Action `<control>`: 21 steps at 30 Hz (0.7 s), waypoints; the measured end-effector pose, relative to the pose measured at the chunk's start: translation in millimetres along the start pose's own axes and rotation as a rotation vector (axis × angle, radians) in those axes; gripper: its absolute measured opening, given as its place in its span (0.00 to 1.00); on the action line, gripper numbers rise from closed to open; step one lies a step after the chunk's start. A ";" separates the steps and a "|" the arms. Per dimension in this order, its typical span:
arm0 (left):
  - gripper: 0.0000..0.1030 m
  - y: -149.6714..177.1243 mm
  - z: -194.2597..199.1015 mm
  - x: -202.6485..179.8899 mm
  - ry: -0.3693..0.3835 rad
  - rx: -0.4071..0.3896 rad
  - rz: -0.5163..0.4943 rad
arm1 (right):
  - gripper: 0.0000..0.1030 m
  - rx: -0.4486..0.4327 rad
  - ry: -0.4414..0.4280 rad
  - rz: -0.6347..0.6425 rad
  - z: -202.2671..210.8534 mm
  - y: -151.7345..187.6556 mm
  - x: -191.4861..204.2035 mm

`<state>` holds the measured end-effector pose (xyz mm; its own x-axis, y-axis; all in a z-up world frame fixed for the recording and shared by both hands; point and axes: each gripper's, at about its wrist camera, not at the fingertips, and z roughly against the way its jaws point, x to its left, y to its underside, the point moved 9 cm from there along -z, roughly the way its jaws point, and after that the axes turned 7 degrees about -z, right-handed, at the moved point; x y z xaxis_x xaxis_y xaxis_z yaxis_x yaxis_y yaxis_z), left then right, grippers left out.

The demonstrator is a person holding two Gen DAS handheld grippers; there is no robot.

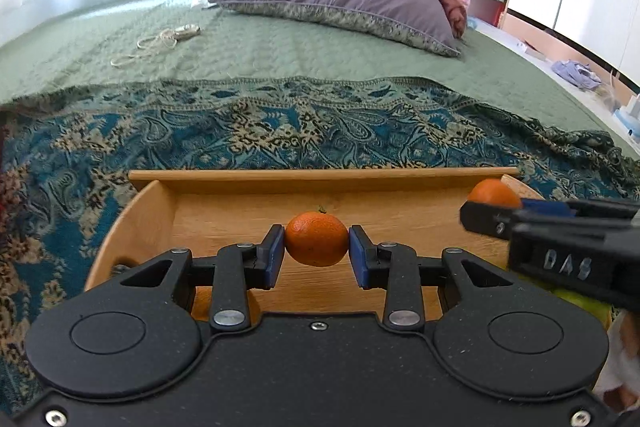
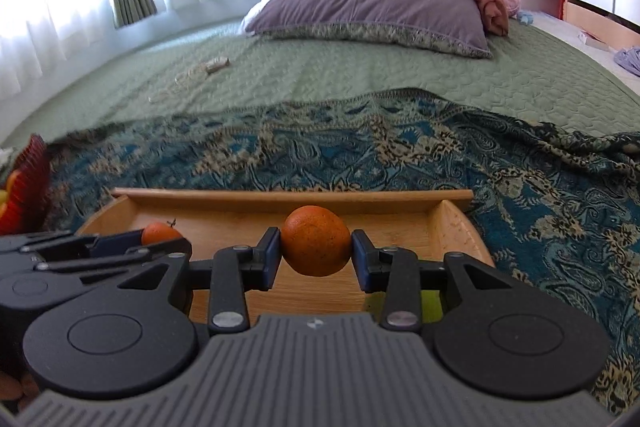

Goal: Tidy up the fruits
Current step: 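Carry the tangerine over the tray with the left tool while the right tool carries the orange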

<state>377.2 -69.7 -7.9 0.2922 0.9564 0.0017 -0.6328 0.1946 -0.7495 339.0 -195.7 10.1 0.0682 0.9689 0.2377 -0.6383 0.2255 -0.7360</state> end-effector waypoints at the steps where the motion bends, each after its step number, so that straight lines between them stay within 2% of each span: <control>1: 0.32 -0.5 -2.8 0.6 0.000 0.002 0.001 | 0.41 0.004 0.004 0.010 -2.4 1.8 0.9; 12: 0.32 4.2 -18.4 2.9 -0.038 0.016 -0.070 | 0.41 0.039 0.017 0.095 -19.4 15.0 8.1; 21: 0.32 5.9 -19.7 -1.2 -0.031 0.017 -0.092 | 0.41 0.048 0.018 0.147 -20.5 18.1 14.3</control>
<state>387.3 -74.1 -25.3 0.3277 0.9404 0.0904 -0.6162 0.2853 -0.7341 344.1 -175.7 -12.8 -0.0149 0.9929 0.1181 -0.6781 0.0768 -0.7309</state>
